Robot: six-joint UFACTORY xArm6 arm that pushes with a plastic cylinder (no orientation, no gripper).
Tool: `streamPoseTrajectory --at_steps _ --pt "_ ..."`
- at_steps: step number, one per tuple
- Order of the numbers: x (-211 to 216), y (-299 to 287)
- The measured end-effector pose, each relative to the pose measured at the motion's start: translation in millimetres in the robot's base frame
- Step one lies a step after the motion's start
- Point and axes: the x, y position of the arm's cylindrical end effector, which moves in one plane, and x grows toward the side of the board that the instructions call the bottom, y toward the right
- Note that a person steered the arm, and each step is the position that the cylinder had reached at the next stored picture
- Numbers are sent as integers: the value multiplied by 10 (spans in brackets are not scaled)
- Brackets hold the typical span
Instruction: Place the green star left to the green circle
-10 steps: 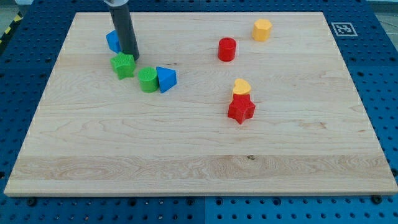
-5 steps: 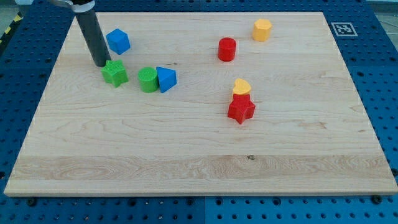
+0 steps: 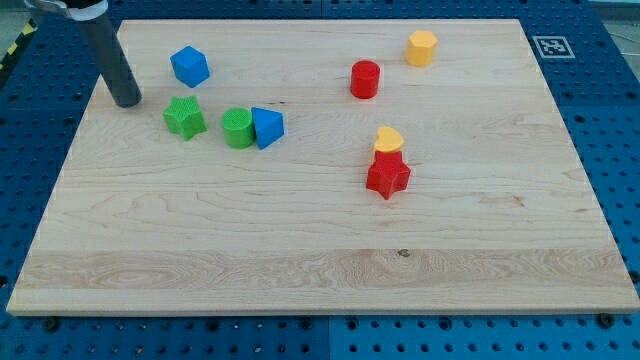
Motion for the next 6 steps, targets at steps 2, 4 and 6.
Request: streamPoseTrajectory --at_steps 2,4,6 --pt "11 119" --pt "130 453" --pt "206 808"
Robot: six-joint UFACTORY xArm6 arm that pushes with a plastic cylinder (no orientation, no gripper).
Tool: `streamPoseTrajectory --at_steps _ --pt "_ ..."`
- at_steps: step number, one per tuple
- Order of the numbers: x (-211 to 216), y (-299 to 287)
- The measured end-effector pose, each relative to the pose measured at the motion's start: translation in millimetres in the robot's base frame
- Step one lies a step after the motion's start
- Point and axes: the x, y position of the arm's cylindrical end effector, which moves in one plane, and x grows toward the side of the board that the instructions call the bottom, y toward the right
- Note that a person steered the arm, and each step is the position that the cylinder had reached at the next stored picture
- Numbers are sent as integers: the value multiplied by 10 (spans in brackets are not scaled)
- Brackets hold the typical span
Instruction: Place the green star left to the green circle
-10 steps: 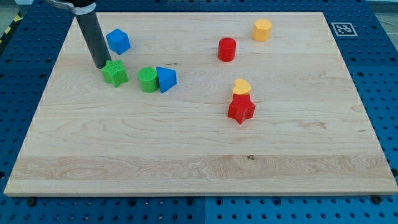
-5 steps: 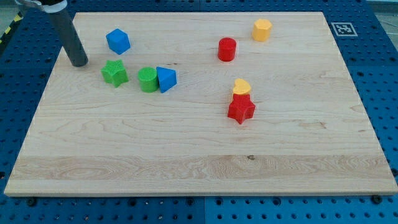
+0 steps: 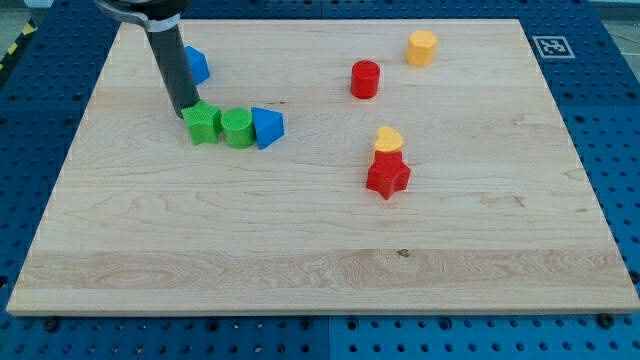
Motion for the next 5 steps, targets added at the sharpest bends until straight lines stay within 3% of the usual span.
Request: streamPoseTrajectory --at_steps 5 --pt "52 -287"
